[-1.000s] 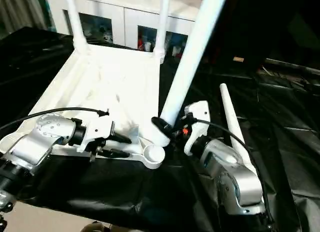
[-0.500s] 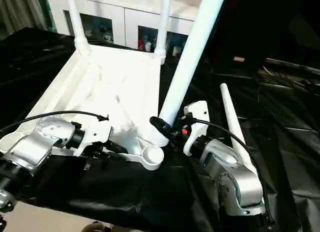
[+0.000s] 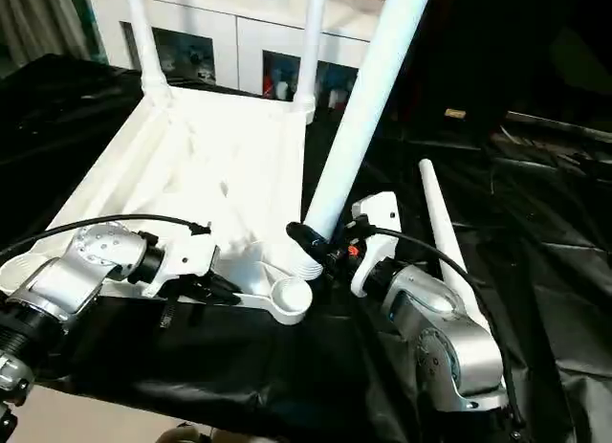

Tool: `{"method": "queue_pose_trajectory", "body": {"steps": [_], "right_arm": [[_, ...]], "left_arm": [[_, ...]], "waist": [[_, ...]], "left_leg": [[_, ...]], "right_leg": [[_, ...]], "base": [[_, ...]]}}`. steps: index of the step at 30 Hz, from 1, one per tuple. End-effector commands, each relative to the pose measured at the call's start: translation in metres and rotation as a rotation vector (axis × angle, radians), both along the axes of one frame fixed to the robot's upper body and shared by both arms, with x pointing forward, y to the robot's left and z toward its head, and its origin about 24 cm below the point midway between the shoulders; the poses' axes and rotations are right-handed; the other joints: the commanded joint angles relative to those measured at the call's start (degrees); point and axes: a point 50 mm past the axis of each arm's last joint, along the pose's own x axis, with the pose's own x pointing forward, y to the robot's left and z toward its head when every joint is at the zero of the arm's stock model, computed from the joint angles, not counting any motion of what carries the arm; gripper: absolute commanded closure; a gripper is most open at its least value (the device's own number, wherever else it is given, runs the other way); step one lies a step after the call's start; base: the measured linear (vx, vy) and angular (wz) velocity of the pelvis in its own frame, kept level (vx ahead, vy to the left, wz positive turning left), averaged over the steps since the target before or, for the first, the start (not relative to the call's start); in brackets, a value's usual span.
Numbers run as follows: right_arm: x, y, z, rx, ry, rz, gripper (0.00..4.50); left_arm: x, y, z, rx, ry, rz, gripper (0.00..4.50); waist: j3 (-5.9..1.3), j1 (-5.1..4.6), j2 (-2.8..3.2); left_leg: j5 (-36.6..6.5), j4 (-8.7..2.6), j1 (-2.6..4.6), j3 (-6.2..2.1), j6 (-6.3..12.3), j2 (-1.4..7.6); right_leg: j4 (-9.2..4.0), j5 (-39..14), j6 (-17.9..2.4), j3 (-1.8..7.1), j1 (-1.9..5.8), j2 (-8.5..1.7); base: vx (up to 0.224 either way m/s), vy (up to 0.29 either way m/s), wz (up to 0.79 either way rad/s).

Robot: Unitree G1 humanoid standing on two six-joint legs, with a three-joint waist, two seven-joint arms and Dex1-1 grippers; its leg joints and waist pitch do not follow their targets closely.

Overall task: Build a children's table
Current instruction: Pick table leg, then insert table leg to table base

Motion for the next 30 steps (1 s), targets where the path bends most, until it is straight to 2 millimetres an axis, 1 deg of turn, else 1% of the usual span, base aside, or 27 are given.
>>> {"method": "queue_pose_trajectory", "body": {"steps": [1, 5, 7, 10, 12, 13, 14, 15, 16, 17, 18, 19, 22, 23, 24, 25, 26, 27, 28, 29, 30], "right_arm": [[0.003, -0.003, 0.007, 0.002, -0.021, -0.008, 2.63], [0.003, -0.002, 0.007, 0.003, -0.022, -0.007, 2.63], [0.003, -0.003, 0.007, 0.005, -0.023, -0.007, 2.63], [0.003, -0.003, 0.007, 0.006, -0.024, -0.007, 2.63], [0.003, -0.003, 0.008, 0.009, -0.025, -0.006, 2.63], [0.003, -0.003, 0.008, 0.011, -0.024, -0.005, 2.63], [0.003, -0.003, 0.008, 0.011, -0.024, -0.005, 2.63], [0.003, -0.003, 0.008, 0.011, -0.023, -0.003, 2.63], [0.003, -0.002, 0.007, 0.011, -0.023, -0.002, 2.63], [0.004, -0.002, 0.007, 0.012, -0.021, 0.003, 2.63], [0.004, -0.001, 0.007, 0.014, -0.020, 0.006, 2.63], [0.005, -0.001, 0.007, 0.014, -0.015, 0.015, 2.63], [0.006, 0.001, 0.005, 0.001, 0.011, 0.049, 2.63], [0.006, 0.002, 0.004, -0.013, 0.017, 0.063, 2.63], [0.007, 0.002, 0.003, -0.021, 0.020, 0.068, 2.63], [0.007, 0.002, 0.001, -0.043, 0.028, 0.082, 2.63], [0.009, 0.001, -0.002, -0.065, 0.037, 0.091, 2.63], [0.010, 0.000, -0.002, -0.074, 0.041, 0.093, 2.63], [0.012, -0.001, -0.003, -0.079, 0.044, 0.090, 2.63], [0.013, -0.002, -0.003, -0.082, 0.045, 0.086, 2.63], [0.014, -0.002, -0.003, -0.085, 0.047, 0.085, 2.63]], "left_arm": [[0.000, 0.005, -0.008, 0.051, 0.020, 0.032, 3.94], [0.002, 0.006, -0.008, 0.064, 0.002, 0.032, 3.88], [0.004, 0.008, -0.008, 0.064, -0.006, 0.041, 3.88], [0.005, 0.008, -0.008, 0.059, -0.006, 0.048, 3.88], [0.006, 0.008, -0.006, 0.041, -0.006, 0.059, 4.17], [0.007, 0.007, -0.006, 0.026, 0.003, 0.063, 4.25], [0.007, 0.007, -0.006, 0.024, 0.005, 0.064, 4.25], [0.006, 0.006, -0.006, 0.007, 0.023, 0.067, 4.25], [0.006, 0.006, -0.006, 0.005, 0.028, 0.067, 4.29], [0.004, 0.007, -0.009, 0.011, 0.057, 0.063, 4.40], [0.002, 0.009, -0.011, 0.019, 0.071, 0.060, 4.40], [0.000, 0.010, -0.013, 0.031, 0.091, 0.062, 4.47], [-0.002, 0.011, -0.017, 0.033, 0.118, 0.089, 4.50], [-0.002, 0.010, -0.017, 0.022, 0.116, 0.105, 4.50], [-0.001, 0.009, -0.017, 0.017, 0.118, 0.115, 4.50], [0.000, 0.006, -0.018, 0.006, 0.113, 0.142, 4.50], [0.001, 0.002, -0.018, -0.008, 0.110, 0.175, 4.50], [0.001, -0.001, -0.018, -0.014, 0.111, 0.188, 4.50], [0.001, -0.005, -0.017, -0.030, 0.112, 0.196, 4.50], [0.001, -0.008, -0.016, -0.044, 0.114, 0.201, 4.50], [0.000, -0.009, -0.015, -0.049, 0.116, 0.203, 4.50]], "waist": [[-3.73, -0.07, 1.29], [-3.78, -0.06, 1.33], [-3.90, -0.04, 1.46], [-3.84, -0.04, 1.40], [-3.84, 0.00, 1.46], [-3.81, -0.02, 1.36], [-3.74, -0.05, 1.36], [-3.63, -0.03, 1.38], [-3.63, -0.01, 1.24], [-3.51, -0.02, 1.24], [-3.49, -0.08, 1.22], [-3.53, -0.15, 1.06], [-3.59, -0.24, 1.12], [-3.66, -0.20, 1.14], [-3.66, -0.20, 1.14], [-3.63, -0.11, 0.85], [-3.69, -0.09, 0.92], [-3.56, -0.11, 0.72], [-3.58, -0.12, 0.74], [-3.49, -0.12, 0.51], [-3.49, -0.11, 0.62]], "left_leg": [[-17.4, -4.73, 1.09, -0.74, -3.24, 1.65], [-17.1, -4.78, 1.09, -0.79, -3.22, 1.70], [-16.9, -4.72, 1.10, -0.77, -3.25, 1.65], [-17.4, -4.73, 1.15, -0.75, -3.27, 1.61], [-18.1, -4.76, 1.19, -0.81, -3.38, 1.64], [-18.4, -4.83, 1.20, -0.85, -3.39, 1.67], [-18.7, -4.83, 1.19, -0.83, -3.40, 1.63], [-19.6, -4.86, 1.26, -0.85, -3.44, 1.63], [-19.8, -4.85, 1.30, -0.86, -3.43, 1.62], [-20.4, -4.94, 1.35, -0.95, -3.39, 1.64], [-20.8, -5.07, 1.28, -1.13, -3.44, 1.64], [-20.5, -5.12, 1.14, -1.18, -3.44, 1.63], [-19.8, -5.18, 1.12, -1.20, -3.41, 1.64], [-19.1, -5.02, 1.37, -1.03, -3.23, 1.67], [-19.1, -5.02, 1.37, -1.03, -3.23, 1.67], [-18.0, -4.89, 1.37, -0.79, -2.82, 1.66], [-17.7, -4.86, 1.29, -0.80, -2.81, 1.67], [-17.1, -4.84, 1.30, -0.70, -2.64, 1.68], [-17.2, -4.78, 1.30, -0.66, -2.50, 1.64], [-16.8, -4.78, 1.17, -0.67, -2.24, 1.58], [-16.7, -4.75, 1.19, -0.64, -2.13, 1.57]], "right_leg": [[-5.22, -14.4, -8.3, 2.85, 1.89, -4.96], [-5.25, -14.0, -8.1, 2.85, 1.87, -4.96], [-5.16, -13.0, -8.4, 2.86, 1.88, -4.90], [-5.25, -13.7, -8.4, 2.84, 1.86, -4.95], [-5.40, -15.2, -8.2, 2.87, 1.84, -5.03], [-5.44, -16.0, -8.1, 2.83, 1.82, -5.03], [-5.51, -16.6, -8.0, 2.84, 1.77, -5.02], [-5.74, -18.4, -7.8, 2.87, 1.68, -5.13], [-5.84, -19.4, -7.6, 2.87, 1.67, -5.21], [-6.04, -21.3, -7.2, 2.86, 1.59, -5.26], [-6.18, -23.3, -6.6, 2.83, 1.71, -5.40], [-6.13, -23.3, -6.5, 2.81, 1.85, -5.41], [-5.88, -21.7, -6.6, 2.80, 1.87, -5.23], [-5.76, -19.6, -7.4, 2.88, 1.75, -5.14], [-5.76, -19.6, -7.4, 2.88, 1.75, -5.14], [-5.66, -17.5, -8.2, 2.96, 1.72, -5.11], [-5.48, -16.7, -8.5, 2.92, 1.86, -5.09], [-5.44, -15.8, -8.8, 2.88, 1.82, -4.98], [-5.43, -16.0, -8.9, 2.90, 1.84, -4.99], [-5.48, -17.1, -8.7, 2.87, 1.94, -5.07], [-5.67, -18.1, -8.3, 2.89, 1.87, -5.08]], "base": [[0.000, 0.000, 0.00], [0.000, 0.000, 0.00], [0.000, 0.000, 0.00], [0.000, 0.000, 0.00], [0.000, 0.000, 0.00], [0.000, 0.000, 0.00], [0.000, 0.000, 0.00], [0.000, 0.000, 0.00], [0.000, 0.000, 0.00], [0.000, 0.000, 0.00], [0.000, 0.000, 0.00], [0.000, 0.000, 0.00], [0.000, 0.000, 0.00], [0.000, 0.000, 0.00], [0.000, 0.000, 0.00], [0.000, 0.000, 0.00], [0.000, 0.000, 0.00], [0.000, 0.000, 0.00], [0.000, 0.000, 0.00], [0.000, 0.000, 0.00], [0.000, 0.000, 0.00]]}}
